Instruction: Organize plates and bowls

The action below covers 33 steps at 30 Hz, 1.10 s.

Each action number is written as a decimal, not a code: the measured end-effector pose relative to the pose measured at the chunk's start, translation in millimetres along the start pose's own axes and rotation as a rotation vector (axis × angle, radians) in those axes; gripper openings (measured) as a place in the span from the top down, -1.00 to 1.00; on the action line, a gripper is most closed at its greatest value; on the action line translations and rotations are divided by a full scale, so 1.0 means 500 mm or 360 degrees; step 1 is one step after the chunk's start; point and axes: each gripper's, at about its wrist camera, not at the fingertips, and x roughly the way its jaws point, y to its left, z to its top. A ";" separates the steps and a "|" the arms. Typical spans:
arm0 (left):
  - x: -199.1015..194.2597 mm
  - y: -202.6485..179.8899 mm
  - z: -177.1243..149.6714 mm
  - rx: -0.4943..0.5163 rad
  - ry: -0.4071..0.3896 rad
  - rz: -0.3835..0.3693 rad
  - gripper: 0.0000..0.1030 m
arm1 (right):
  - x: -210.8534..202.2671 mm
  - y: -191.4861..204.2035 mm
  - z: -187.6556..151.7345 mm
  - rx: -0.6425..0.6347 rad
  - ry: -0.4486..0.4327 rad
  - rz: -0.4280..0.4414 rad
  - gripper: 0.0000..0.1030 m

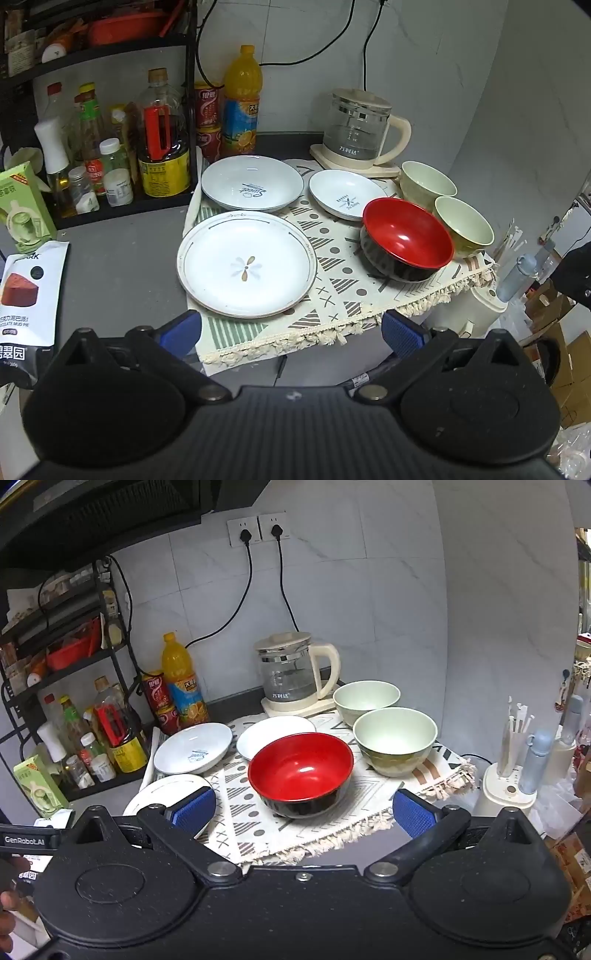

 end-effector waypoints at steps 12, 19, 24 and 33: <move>-0.034 0.003 0.002 -0.0043 0.0008 0.0000 -0.99 | -0.034 -0.001 -0.014 0.0031 -0.0029 0.0018 -1.00; -0.045 -0.004 -0.004 -0.0047 0.0004 -0.0010 -0.99 | -0.043 0.001 -0.018 0.0025 -0.0028 0.0003 -1.00; -0.045 -0.007 -0.005 -0.0040 0.0006 -0.0011 -0.99 | -0.046 -0.002 -0.018 0.0023 -0.0030 -0.0002 -1.00; -0.046 -0.009 -0.015 -0.0043 0.0002 -0.0009 -0.99 | -0.053 -0.011 -0.022 0.0035 -0.0018 -0.0004 -1.00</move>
